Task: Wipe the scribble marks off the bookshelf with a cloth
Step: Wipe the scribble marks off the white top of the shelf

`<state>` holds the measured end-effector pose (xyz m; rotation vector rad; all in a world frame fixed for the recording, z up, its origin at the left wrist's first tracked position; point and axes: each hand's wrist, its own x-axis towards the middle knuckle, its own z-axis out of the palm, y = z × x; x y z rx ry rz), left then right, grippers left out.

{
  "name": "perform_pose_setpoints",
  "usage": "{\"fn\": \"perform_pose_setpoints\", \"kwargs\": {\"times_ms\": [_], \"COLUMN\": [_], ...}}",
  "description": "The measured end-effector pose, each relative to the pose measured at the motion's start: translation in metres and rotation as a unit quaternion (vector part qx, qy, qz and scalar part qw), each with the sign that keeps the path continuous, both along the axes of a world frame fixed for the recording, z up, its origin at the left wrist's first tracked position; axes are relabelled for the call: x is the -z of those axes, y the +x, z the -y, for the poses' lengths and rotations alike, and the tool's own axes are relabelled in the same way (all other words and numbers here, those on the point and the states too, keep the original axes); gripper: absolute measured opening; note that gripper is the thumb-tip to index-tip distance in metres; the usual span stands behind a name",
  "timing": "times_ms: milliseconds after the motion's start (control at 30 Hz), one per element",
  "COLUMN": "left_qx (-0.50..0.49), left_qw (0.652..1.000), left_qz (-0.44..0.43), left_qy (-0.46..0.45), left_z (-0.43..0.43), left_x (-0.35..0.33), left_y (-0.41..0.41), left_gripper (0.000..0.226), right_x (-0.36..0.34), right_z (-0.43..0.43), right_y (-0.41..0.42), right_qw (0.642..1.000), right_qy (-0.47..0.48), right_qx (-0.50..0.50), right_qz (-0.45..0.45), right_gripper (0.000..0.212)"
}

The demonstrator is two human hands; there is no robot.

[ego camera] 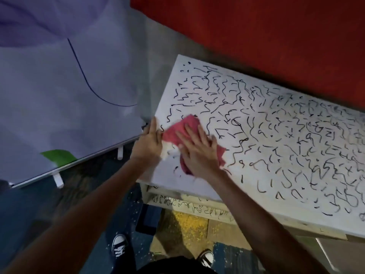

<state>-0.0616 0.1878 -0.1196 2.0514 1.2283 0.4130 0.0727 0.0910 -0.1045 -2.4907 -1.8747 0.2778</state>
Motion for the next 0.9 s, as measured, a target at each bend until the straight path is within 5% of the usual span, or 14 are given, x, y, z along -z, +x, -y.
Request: {"fn": "perform_pose_setpoints", "kwargs": {"times_ms": [167,433,700,900], "left_qx": [0.032,0.093,0.068,0.073], "left_qw": [0.999,0.995,0.997,0.997], "left_qz": [-0.011,-0.017,0.027,-0.005], "left_qy": [-0.031,-0.03,-0.035,-0.021], "left_z": [-0.003,-0.005,-0.008,-0.008], "left_x": [-0.002,-0.012,0.003,0.0], "left_y": [-0.004,-0.006,-0.005,-0.004], "left_gripper": [0.06,0.06,0.058,0.059], "right_x": [-0.006,0.015,-0.003,0.008], "right_z": [-0.084,0.011,-0.086,-0.043], "right_y": [0.04,-0.05,0.013,-0.051], "right_qw": [0.995,0.985,0.973,0.979], "right_qy": [-0.014,0.149,0.025,0.038], "right_qx": [0.103,0.083,0.23,0.198], "right_qz": [0.005,0.032,0.012,0.022], "right_gripper": [0.05,0.048,0.05,0.061]}}
